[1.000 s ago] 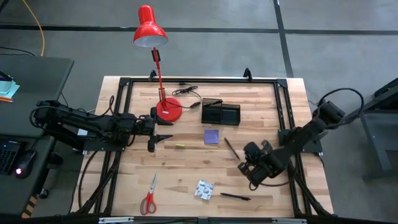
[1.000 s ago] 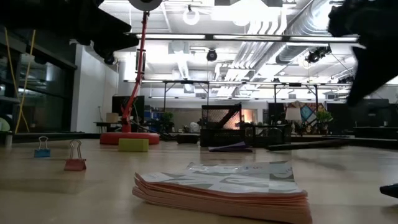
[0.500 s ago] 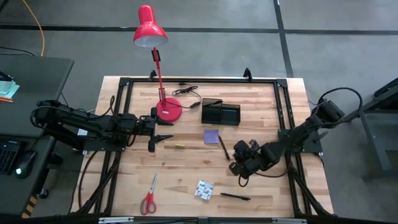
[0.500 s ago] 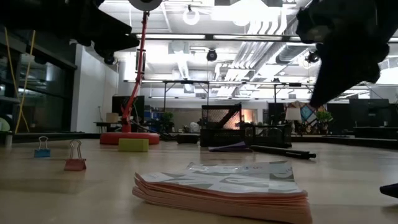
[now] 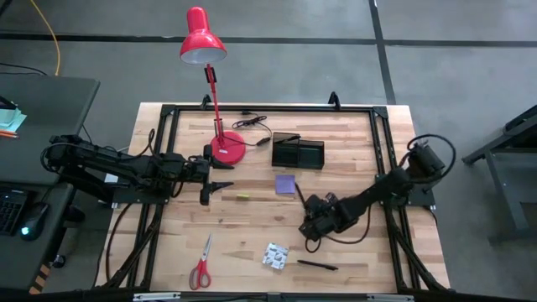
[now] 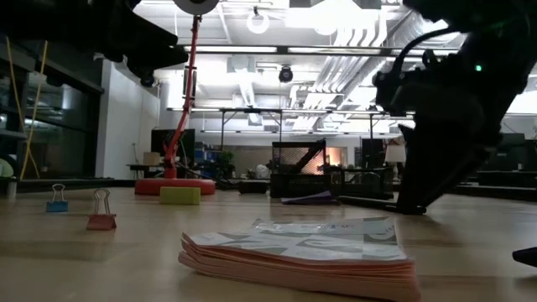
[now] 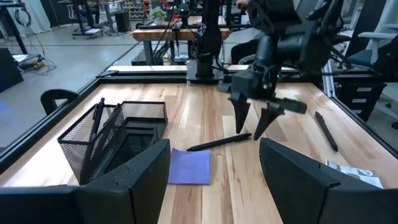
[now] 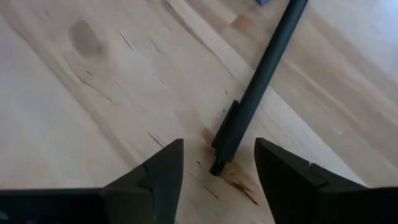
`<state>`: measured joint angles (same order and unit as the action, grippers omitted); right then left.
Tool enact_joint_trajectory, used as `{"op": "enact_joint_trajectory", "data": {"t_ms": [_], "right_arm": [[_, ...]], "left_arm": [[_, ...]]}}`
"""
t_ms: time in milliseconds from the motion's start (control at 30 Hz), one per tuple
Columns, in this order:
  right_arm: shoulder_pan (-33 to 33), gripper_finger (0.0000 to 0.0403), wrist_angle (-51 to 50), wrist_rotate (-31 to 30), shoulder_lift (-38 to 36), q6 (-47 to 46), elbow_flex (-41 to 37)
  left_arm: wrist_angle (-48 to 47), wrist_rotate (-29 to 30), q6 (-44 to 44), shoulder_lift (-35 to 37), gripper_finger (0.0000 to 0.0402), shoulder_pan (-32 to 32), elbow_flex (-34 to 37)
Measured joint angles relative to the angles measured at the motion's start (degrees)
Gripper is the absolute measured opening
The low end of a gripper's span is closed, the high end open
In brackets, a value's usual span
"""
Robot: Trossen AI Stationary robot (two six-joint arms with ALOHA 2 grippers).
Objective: Pick and place office supplies into organizer
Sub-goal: Put the black pen into the black desk organizer
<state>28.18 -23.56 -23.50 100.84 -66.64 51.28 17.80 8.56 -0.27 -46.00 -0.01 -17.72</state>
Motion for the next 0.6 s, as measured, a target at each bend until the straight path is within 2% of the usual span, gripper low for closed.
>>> {"op": "enact_joint_trajectory", "data": {"t_ms": [133,267,367,600], "right_arm": [[0.11,0.0198,0.24,-0.49,2.09,-0.74,0.27],[0.13,0.0181,-0.12,-0.92,2.88,-1.46,0.29],[0.09,0.0149,-0.23,-1.03,2.95,-1.15,0.23],[-1.25,0.0040,0.12,0.97,2.96,-0.30,0.23]], "left_arm": [[0.00,0.00,0.00,0.00,0.0233,-0.02,0.00],[0.02,0.00,-0.01,0.00,0.0233,-0.01,-0.01],[0.02,0.00,-0.02,0.00,0.0233,-0.02,0.00],[0.03,0.00,-0.02,0.00,0.0233,0.00,0.00]]}}
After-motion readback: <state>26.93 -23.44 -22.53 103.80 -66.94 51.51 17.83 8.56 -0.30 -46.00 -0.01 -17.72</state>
